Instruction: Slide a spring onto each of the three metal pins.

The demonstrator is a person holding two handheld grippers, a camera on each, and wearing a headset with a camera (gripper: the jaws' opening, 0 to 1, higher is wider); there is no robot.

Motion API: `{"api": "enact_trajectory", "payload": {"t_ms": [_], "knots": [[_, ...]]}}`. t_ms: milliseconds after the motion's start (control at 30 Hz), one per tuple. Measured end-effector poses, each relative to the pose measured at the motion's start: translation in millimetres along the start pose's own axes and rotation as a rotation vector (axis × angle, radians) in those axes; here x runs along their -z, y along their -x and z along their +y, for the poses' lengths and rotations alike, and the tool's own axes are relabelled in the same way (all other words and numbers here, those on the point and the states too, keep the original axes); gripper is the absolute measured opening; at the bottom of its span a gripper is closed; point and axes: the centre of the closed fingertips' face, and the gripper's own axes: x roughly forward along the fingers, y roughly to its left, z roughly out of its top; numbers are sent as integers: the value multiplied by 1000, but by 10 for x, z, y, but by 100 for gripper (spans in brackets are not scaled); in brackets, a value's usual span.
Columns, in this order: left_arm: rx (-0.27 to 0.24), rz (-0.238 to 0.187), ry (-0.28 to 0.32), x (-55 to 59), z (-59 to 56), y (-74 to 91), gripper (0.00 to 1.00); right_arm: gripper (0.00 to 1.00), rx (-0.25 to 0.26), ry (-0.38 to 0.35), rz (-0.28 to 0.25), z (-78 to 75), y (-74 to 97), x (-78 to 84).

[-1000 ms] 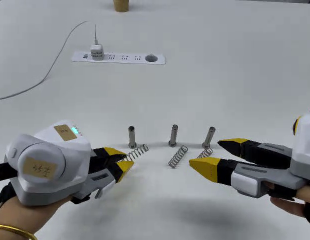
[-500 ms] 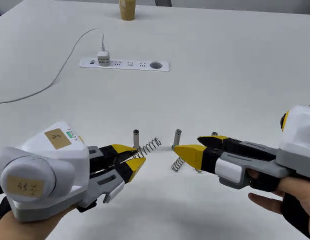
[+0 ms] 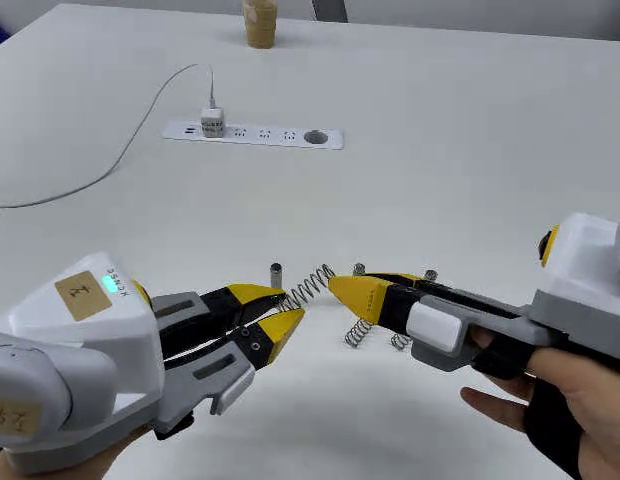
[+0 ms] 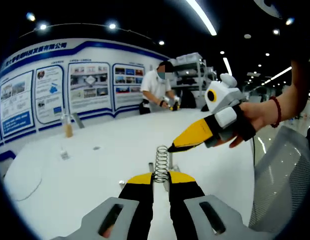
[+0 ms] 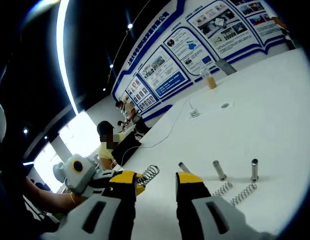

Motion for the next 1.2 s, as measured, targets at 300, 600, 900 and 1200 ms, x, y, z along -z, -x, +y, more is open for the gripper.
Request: {"api": "enact_trajectory", "payload": {"t_ms": [300,600,900,1200], "knots": [[15,-53,20,-119,-50,27,10,25,-56,-82,-36,106,-54,-37],[29,-79,11,-196,-87,29,10,16,-122,-175,-70,177,-65,-96],[29,-69,9,-207,-84,13,11,12,-155,-222,-84,219,-64,-128],[31,-26,10,-143,-88,0,11,11,-152,-167,-72,232,-71,-96]]}}
